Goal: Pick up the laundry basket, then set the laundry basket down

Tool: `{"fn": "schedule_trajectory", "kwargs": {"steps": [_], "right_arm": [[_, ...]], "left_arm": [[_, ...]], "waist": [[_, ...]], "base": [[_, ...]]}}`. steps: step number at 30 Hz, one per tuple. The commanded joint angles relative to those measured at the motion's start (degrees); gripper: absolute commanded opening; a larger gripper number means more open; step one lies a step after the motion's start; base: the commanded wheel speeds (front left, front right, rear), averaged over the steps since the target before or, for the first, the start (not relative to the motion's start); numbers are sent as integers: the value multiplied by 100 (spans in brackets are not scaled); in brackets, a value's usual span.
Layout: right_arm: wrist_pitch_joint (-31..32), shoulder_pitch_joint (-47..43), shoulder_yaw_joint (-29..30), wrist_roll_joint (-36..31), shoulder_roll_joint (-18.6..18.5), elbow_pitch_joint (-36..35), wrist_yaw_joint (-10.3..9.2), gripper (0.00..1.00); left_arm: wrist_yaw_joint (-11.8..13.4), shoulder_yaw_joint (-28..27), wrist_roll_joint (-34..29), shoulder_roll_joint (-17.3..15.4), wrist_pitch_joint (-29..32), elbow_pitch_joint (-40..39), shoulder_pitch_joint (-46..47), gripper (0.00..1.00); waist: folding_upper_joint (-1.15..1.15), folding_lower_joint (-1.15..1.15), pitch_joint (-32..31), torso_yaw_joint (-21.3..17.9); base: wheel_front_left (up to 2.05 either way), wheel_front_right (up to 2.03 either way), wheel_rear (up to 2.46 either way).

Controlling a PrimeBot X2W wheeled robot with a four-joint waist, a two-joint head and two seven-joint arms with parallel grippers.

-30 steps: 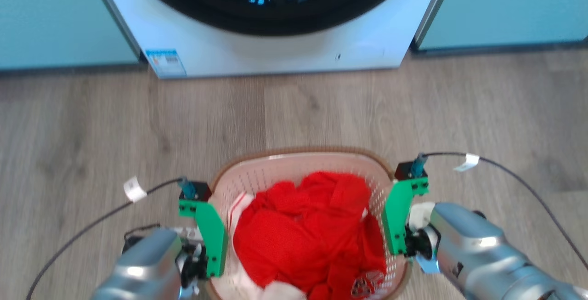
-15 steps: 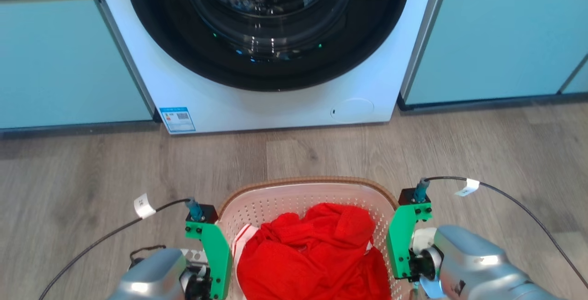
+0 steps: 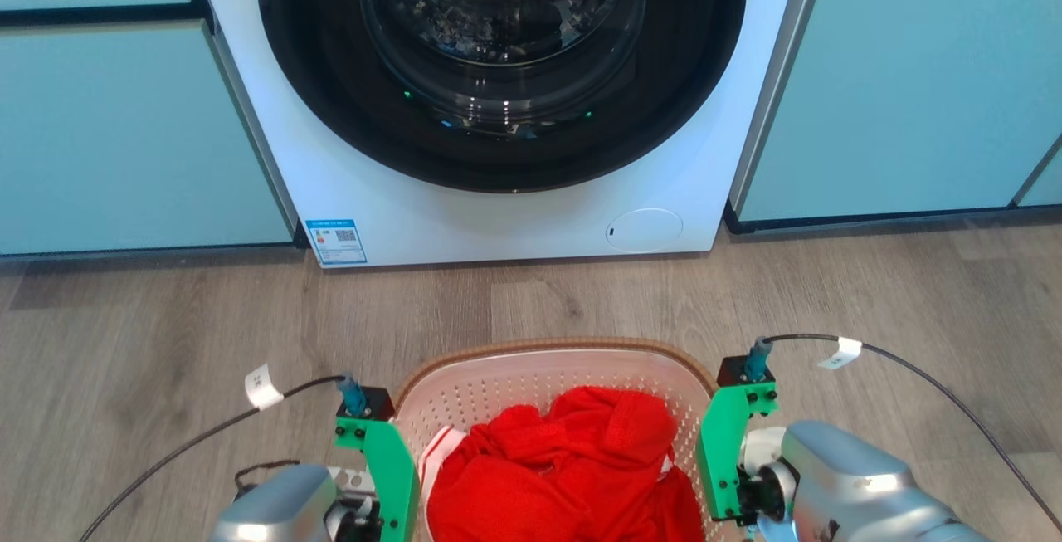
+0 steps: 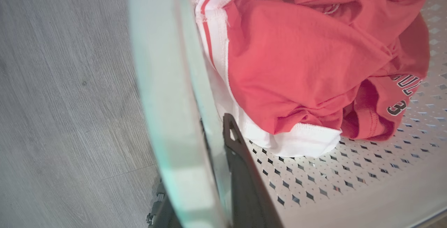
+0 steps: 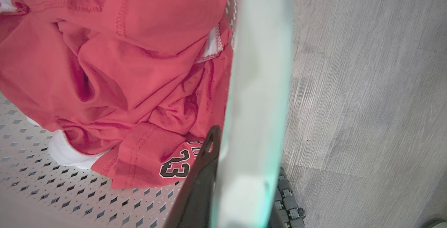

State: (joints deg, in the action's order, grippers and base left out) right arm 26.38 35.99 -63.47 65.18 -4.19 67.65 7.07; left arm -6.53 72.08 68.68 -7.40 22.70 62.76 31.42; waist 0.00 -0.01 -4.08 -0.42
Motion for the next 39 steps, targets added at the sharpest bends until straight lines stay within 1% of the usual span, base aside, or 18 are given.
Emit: {"fn": "schedule_trajectory", "kwargs": {"steps": [1,19,39], "right_arm": [[-99,167,-53,19,131,-211,42,0],[-235,176,-339,198,131,-224,42,0],[-279,260,-521,435,131,-173,42,0]], "left_arm": [[-96,-43,39,26,-20,-208,262,0],[-96,59,127,35,7,-210,181,0],[-96,100,164,28,-23,-204,207,0]], "waist": [[0,1,-15,-1],[0,1,-116,24],[0,1,-121,4]], "base": [[0,0,0],[0,0,0],[0,0,0]]}}
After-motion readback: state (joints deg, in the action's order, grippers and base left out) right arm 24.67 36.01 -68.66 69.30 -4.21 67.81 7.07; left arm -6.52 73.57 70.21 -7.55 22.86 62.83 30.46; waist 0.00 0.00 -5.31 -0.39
